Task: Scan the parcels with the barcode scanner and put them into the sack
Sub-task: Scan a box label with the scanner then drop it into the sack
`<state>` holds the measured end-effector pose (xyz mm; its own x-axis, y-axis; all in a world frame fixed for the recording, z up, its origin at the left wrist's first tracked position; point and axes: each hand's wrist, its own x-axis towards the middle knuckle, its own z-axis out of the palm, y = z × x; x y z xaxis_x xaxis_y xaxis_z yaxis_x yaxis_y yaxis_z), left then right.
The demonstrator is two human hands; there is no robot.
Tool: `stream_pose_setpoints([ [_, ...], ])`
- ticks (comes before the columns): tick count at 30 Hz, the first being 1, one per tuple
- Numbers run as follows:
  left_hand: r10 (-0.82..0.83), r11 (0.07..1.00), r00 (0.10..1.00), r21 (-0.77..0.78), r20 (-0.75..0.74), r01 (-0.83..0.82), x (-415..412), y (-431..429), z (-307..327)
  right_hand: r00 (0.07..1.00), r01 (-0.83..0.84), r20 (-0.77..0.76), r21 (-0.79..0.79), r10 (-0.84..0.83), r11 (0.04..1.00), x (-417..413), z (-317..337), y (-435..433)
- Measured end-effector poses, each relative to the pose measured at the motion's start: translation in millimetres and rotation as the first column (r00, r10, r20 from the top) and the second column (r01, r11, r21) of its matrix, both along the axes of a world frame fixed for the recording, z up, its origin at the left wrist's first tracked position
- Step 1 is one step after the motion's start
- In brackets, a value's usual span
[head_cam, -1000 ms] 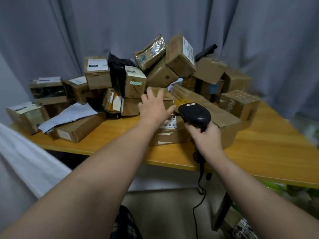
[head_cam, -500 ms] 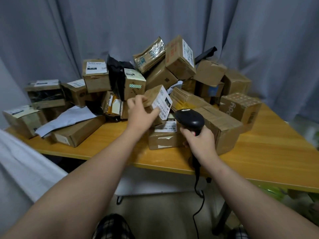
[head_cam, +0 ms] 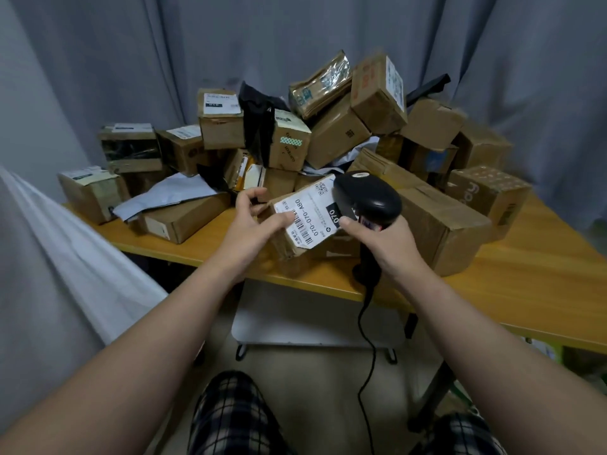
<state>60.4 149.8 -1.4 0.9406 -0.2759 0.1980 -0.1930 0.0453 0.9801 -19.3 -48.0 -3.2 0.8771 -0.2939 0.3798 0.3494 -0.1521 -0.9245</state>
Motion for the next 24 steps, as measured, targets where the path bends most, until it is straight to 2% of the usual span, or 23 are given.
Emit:
stream_pose_setpoints([
  [3, -0.032, 0.993, 0.999, 0.112, 0.025, 0.029, 4.2, 10.6, 22.0, 0.994, -0.107, -0.023, -0.113, 0.105, 0.988, 0.9, 9.4, -5.0],
  [5, -0.136, 0.953, 0.990, 0.277, 0.040, 0.120, 5.7, 18.8, 36.4, 0.988, -0.151, -0.045, -0.139, 0.146, 0.979, 1.4, 15.0, -9.0],
  [7, -0.268, 0.899, 0.963, 0.364, 0.016, 0.244, 3.1, 21.6, 45.7, 0.971, -0.228, -0.108, -0.168, 0.212, 0.959, -0.7, 19.5, -10.4],
  [10, -0.361, 0.878, 0.932, 0.328, -0.030, 0.350, -0.8, 16.6, 50.5, 0.906, -0.390, -0.236, -0.152, 0.350, 0.908, -5.1, 15.7, -9.3],
  [12, -0.365, 0.883, 0.929, 0.295, -0.055, 0.365, -0.6, 13.6, 51.3, 0.882, -0.437, -0.242, -0.102, 0.403, 0.894, -10.4, 9.6, -6.0],
  [15, -0.337, 0.901, 0.940, 0.270, -0.055, 0.339, -0.2, 10.5, 51.1, 0.910, -0.377, -0.182, 0.011, 0.372, 0.926, -15.1, -0.4, -2.8],
  [18, -0.273, 0.915, 0.961, 0.297, -0.043, 0.273, -3.1, 5.2, 48.1, 0.954, -0.265, -0.124, 0.074, 0.273, 0.961, -14.9, -10.2, -2.4],
  [20, -0.238, 0.933, 0.969, 0.263, -0.062, 0.246, -5.5, 2.7, 37.8, 0.973, -0.189, -0.106, 0.140, 0.204, 0.972, -15.0, -14.2, -1.9],
  [24, -0.221, 0.955, 0.971, 0.183, -0.095, 0.235, -12.0, 2.6, 14.2, 0.978, -0.165, -0.091, 0.202, 0.187, 0.965, -17.4, -18.1, -0.5],
])
